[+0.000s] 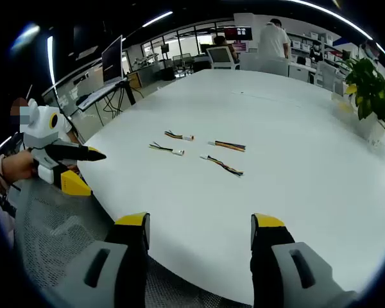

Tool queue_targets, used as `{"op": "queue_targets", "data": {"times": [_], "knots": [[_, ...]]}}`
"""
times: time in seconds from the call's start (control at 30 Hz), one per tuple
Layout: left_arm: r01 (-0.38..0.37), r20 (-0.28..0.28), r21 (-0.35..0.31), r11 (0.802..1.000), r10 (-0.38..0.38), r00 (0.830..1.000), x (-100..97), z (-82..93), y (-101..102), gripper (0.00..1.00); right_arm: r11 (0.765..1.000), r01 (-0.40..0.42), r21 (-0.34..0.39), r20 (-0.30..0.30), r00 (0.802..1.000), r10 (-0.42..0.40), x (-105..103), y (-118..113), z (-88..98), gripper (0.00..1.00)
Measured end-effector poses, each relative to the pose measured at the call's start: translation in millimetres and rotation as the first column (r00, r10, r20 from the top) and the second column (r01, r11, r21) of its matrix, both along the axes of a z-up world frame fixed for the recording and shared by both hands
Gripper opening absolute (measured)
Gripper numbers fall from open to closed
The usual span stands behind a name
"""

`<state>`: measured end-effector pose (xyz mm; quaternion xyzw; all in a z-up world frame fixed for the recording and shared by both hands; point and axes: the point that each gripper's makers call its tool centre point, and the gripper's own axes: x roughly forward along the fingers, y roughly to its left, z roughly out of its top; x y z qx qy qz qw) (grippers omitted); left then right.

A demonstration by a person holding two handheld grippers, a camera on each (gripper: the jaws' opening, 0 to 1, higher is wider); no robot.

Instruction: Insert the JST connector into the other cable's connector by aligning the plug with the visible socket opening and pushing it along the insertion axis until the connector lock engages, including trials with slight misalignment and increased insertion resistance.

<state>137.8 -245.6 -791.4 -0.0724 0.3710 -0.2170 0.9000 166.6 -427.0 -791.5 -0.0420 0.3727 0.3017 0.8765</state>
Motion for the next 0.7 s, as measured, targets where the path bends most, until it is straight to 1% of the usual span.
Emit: {"op": "queue_targets", "data": {"times": [0.7], "knots": [[0.013, -0.006, 0.015, 1.0, -0.012, 1.0, -0.8, -1.9, -1.0, 0.86, 1.0, -0.01, -0.006, -0.002, 1.0, 0.01, -0.9, 0.5, -0.5, 0.59]]}}
